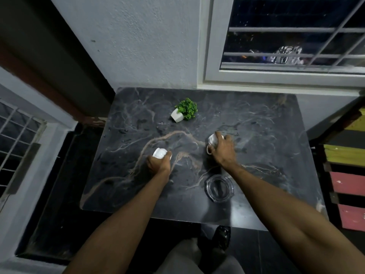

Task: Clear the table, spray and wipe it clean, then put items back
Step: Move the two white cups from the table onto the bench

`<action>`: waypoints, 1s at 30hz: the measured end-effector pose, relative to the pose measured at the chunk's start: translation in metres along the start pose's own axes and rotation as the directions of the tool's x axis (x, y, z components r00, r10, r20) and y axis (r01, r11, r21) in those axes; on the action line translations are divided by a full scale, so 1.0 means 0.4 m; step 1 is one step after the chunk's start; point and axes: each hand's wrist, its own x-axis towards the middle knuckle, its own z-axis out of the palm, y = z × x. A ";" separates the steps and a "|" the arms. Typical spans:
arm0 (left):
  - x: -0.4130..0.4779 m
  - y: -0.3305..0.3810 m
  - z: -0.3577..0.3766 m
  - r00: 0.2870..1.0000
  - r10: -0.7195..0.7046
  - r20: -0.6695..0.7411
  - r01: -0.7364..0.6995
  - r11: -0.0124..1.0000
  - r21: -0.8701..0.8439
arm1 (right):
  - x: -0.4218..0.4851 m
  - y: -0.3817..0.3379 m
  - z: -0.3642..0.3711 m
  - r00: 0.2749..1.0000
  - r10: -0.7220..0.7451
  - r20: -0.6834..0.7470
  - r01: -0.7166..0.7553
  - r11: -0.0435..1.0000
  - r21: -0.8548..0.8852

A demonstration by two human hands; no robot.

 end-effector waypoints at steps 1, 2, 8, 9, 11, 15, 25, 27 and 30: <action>0.000 -0.001 -0.001 1.000 0.004 0.013 -0.004 1.000 -0.022 | 0.002 0.001 0.003 1.000 0.015 0.005 -0.015 1.000 0.013; -0.002 -0.001 -0.002 1.000 0.013 0.019 -0.012 0.999 -0.037 | 0.003 0.001 0.005 1.000 0.027 0.007 -0.028 0.999 0.028; -0.046 0.006 0.011 0.968 0.244 0.059 -0.241 0.969 -0.052 | -0.019 0.014 0.003 0.997 0.075 -0.010 -0.070 0.967 0.243; -0.059 0.007 0.018 0.944 0.318 0.090 -0.316 0.948 -0.039 | -0.032 0.022 0.000 0.997 0.076 -0.022 -0.066 0.949 0.307; -0.099 0.019 0.038 0.877 0.449 0.171 -0.455 0.890 -0.004 | -0.061 0.043 -0.014 0.996 0.073 -0.050 -0.046 0.908 0.417; -0.227 0.058 0.117 0.721 0.612 0.325 -0.634 0.772 -0.047 | -0.118 0.108 -0.071 0.983 0.083 -0.162 0.026 0.818 0.574; -0.635 0.085 0.448 0.350 0.726 0.593 -0.849 0.513 -0.127 | -0.250 0.499 -0.365 0.821 0.393 -0.414 0.086 0.633 0.770; -0.728 0.062 0.535 0.297 0.711 0.638 -0.875 0.470 -0.116 | -0.271 0.614 -0.424 0.756 0.463 -0.462 0.082 0.634 0.769; -0.885 0.009 0.676 0.252 0.693 0.676 -0.921 0.386 -0.052 | -0.298 0.819 -0.497 0.672 0.550 -0.495 0.054 0.630 0.774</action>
